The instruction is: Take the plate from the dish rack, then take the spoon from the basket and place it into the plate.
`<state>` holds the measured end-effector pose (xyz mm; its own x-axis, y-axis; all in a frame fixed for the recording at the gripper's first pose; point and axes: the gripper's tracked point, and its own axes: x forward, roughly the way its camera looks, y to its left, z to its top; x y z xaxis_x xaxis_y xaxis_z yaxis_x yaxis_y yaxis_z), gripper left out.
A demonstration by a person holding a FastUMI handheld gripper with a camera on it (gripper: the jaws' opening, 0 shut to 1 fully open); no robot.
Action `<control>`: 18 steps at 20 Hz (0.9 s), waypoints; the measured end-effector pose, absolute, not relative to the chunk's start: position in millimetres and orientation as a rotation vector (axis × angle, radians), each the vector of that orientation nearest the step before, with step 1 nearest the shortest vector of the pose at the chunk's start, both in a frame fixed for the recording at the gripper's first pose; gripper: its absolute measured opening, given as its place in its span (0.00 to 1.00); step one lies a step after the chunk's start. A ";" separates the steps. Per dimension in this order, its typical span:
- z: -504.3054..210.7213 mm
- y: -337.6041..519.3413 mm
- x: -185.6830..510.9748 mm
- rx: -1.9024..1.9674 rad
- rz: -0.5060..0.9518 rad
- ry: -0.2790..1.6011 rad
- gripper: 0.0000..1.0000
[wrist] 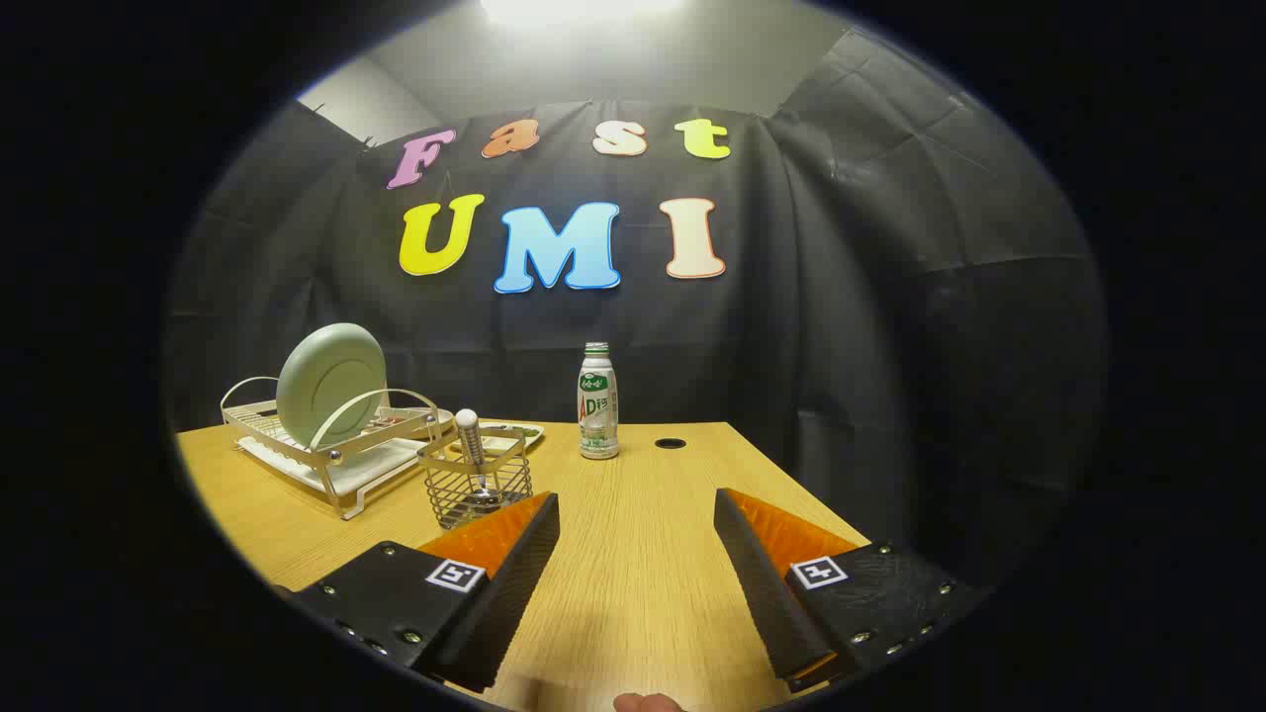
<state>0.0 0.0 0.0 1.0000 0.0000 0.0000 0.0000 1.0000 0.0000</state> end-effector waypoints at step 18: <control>140.4 9.2 58.4 0.012 -0.021 -0.057 0.97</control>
